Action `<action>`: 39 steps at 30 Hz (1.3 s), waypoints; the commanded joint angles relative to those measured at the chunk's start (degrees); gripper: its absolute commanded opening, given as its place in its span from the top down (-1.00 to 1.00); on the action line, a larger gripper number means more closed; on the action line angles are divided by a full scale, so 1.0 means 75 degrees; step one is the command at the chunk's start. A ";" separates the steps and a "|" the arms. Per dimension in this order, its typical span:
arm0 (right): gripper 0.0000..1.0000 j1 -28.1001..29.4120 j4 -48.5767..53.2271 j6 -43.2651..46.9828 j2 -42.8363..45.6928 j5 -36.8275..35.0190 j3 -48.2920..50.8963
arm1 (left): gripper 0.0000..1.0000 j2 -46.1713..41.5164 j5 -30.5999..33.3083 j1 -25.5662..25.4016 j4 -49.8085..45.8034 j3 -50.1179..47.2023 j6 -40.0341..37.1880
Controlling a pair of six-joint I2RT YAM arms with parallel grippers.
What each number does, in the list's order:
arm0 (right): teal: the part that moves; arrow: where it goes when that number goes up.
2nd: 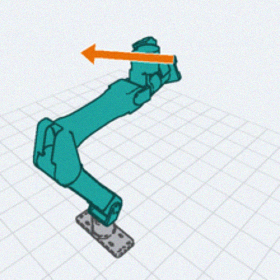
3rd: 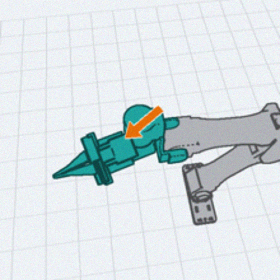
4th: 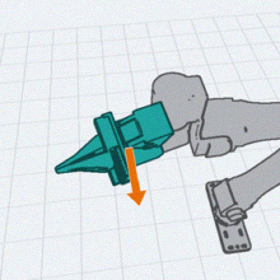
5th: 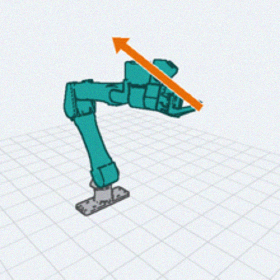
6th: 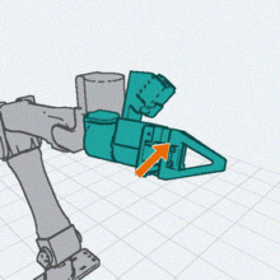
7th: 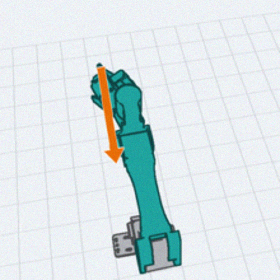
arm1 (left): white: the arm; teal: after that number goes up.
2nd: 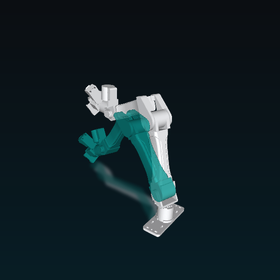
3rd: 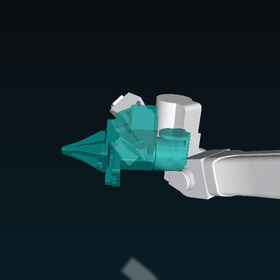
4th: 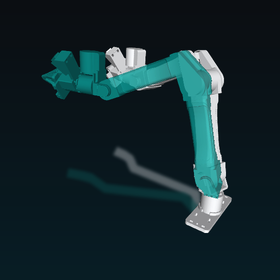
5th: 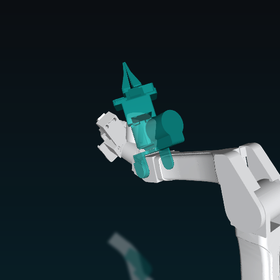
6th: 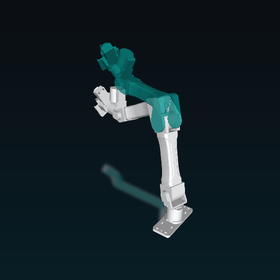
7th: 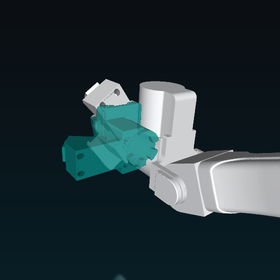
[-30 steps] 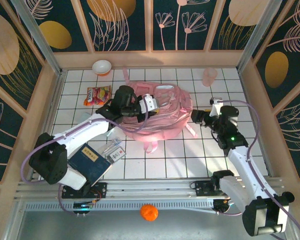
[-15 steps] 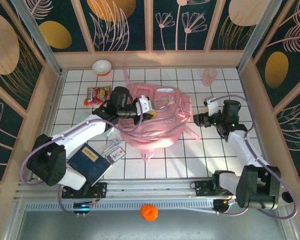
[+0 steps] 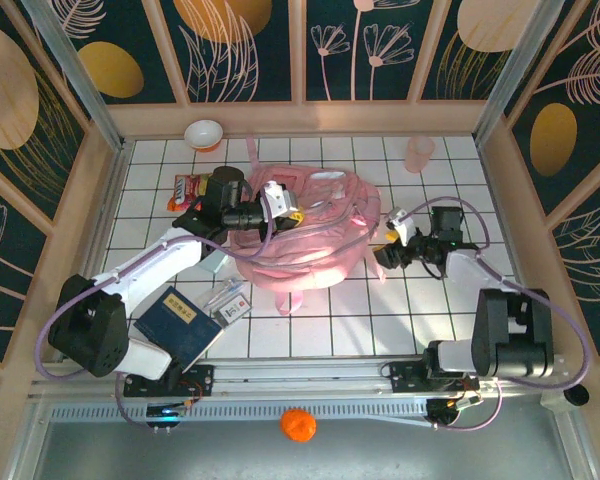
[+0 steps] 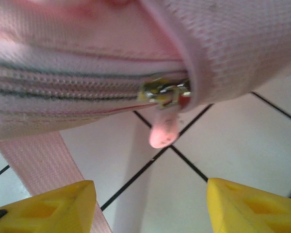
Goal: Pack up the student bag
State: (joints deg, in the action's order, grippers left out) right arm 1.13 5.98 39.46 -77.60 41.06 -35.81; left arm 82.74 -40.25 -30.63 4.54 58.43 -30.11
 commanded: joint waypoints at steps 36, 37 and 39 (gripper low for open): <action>0.71 -0.0525 0.0324 0.0250 -0.0536 0.2483 -0.1158 | 1.00 -0.0410 -0.0374 0.0043 0.1055 0.0283 -0.0254; 0.67 -0.0519 0.0308 0.0227 -0.0651 0.2488 -0.1215 | 1.00 -0.0426 -0.0399 0.0044 0.1059 0.0283 -0.0252; 0.61 -0.0516 0.0341 0.0200 -0.0907 0.2549 -0.1357 | 1.00 -0.0431 -0.0435 0.0043 0.1062 0.0283 -0.0254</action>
State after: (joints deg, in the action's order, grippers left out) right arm -2.70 8.47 41.58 -82.39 56.90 -43.29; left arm 82.32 -40.05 -30.63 4.95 58.52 -30.39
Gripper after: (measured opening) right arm 0.186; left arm 0.055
